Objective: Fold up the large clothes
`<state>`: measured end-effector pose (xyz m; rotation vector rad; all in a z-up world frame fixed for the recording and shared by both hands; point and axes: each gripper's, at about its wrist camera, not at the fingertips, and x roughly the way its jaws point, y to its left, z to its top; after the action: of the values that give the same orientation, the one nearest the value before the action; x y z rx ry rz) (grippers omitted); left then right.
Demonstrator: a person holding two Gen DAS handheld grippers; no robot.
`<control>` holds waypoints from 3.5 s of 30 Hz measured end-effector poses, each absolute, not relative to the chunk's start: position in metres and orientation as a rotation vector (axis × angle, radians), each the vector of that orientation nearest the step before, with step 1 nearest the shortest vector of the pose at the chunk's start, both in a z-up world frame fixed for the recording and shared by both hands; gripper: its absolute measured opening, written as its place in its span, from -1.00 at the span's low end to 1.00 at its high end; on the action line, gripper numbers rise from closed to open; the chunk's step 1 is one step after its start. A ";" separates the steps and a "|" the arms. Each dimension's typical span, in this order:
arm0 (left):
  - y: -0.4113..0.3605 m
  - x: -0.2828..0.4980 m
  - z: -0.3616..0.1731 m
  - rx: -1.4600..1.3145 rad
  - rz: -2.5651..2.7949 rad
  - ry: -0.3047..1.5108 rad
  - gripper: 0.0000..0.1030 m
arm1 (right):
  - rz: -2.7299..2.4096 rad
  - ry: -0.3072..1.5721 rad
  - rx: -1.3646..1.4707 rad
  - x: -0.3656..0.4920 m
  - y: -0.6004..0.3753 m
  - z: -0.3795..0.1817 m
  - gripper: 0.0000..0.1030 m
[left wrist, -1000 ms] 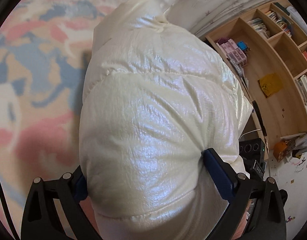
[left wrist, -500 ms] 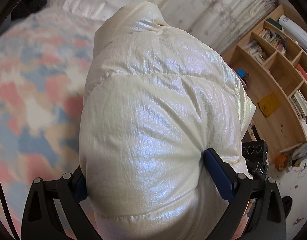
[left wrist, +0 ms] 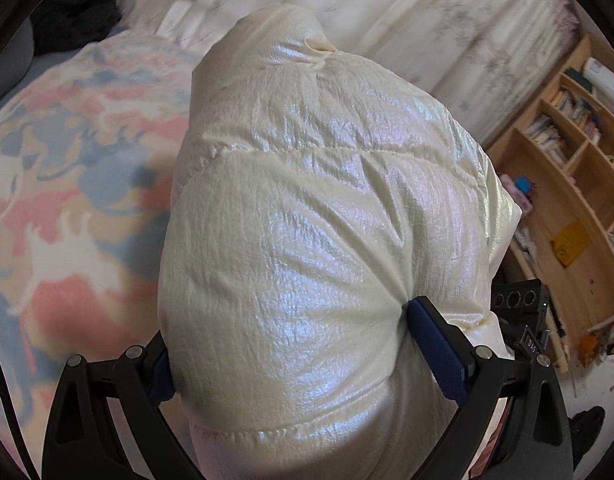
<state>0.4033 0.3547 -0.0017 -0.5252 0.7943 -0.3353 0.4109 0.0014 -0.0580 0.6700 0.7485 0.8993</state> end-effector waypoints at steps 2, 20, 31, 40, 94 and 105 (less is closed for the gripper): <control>0.364 0.415 -0.032 -0.523 -0.315 0.827 0.91 | 0.888 0.785 0.691 0.431 0.017 -0.092 0.07; 0.400 0.417 -0.082 -0.438 -0.168 0.847 0.99 | 0.741 0.909 0.634 0.443 0.054 -0.144 0.60; 0.322 0.335 -0.010 -0.264 -0.093 0.828 0.99 | 0.646 0.933 0.461 0.370 0.024 -0.079 0.60; 0.263 0.257 0.042 -0.208 -0.076 0.794 0.99 | 0.642 0.933 0.389 0.293 0.014 -0.027 0.60; 0.025 0.019 0.051 -0.097 0.089 0.776 0.99 | 0.289 0.775 0.078 0.032 -0.140 0.023 0.74; 0.012 -0.008 0.042 -0.098 0.127 0.790 0.99 | 0.260 0.758 0.091 -0.002 -0.148 0.011 0.76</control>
<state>-0.0078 0.0120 0.0420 -0.0982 0.7900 0.1266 -0.0021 -0.1476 0.0112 0.0908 0.7583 0.2600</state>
